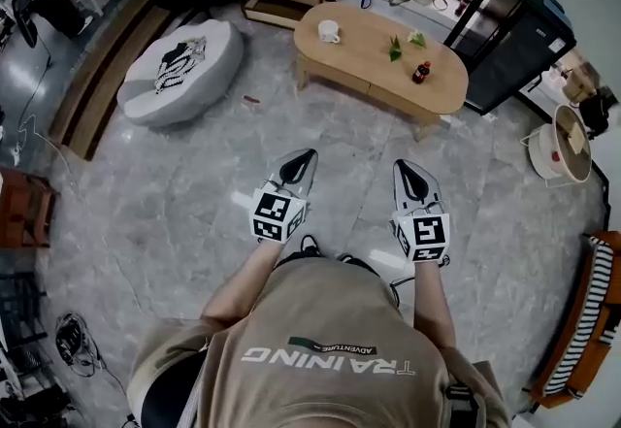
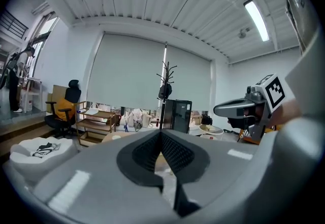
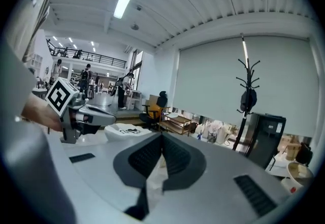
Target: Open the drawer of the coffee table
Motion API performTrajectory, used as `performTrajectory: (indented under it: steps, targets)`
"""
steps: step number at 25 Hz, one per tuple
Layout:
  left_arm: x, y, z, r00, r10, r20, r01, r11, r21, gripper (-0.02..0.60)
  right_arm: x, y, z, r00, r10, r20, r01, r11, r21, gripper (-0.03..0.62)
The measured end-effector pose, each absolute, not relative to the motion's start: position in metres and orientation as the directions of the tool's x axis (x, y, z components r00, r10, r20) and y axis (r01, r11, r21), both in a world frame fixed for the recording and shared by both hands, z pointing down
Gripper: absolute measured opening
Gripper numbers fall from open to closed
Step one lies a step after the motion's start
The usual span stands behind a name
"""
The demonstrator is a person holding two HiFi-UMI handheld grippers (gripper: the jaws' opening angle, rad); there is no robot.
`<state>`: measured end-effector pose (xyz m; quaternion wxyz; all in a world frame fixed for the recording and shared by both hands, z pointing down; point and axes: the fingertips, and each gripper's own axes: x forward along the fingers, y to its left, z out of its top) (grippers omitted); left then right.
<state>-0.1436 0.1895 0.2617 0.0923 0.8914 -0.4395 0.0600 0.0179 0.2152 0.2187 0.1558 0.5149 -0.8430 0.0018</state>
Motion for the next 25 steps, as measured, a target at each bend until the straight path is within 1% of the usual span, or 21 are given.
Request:
performTrajectory:
  steps: [3, 9, 16, 19, 23, 25]
  targets:
    - [-0.157, 0.176, 0.264, 0.613, -0.765, 0.196, -0.788, -0.609, 0.086, 0.006, 0.010, 0.207, 0.215, -0.411, -0.877, 0.250, -0.873, 0.458, 0.170, 0.005]
    - [-0.154, 0.160, 0.253, 0.630, -0.754, 0.184, -0.774, -0.629, 0.076, 0.006, 0.022, 0.188, 0.201, -0.372, -0.902, 0.221, -0.899, 0.409, 0.156, 0.005]
    - [-0.127, 0.140, 0.254, 0.623, -0.757, 0.194, -0.779, -0.624, 0.067, 0.006, 0.051, 0.161, 0.212, -0.387, -0.895, 0.221, -0.900, 0.419, 0.118, 0.005]
    - [-0.109, 0.131, 0.246, 0.603, -0.768, 0.214, -0.789, -0.614, 0.024, 0.006, 0.072, 0.143, 0.213, -0.416, -0.882, 0.223, -0.894, 0.442, 0.078, 0.005]
    - [-0.090, 0.116, 0.236, 0.588, -0.781, 0.212, -0.794, -0.607, -0.032, 0.006, 0.093, 0.118, 0.215, -0.433, -0.878, 0.205, -0.879, 0.461, 0.119, 0.005]
    - [-0.084, 0.108, 0.236, 0.573, -0.790, 0.218, -0.804, -0.593, -0.038, 0.006, 0.099, 0.110, 0.220, -0.451, -0.871, 0.194, -0.876, 0.474, 0.093, 0.005]
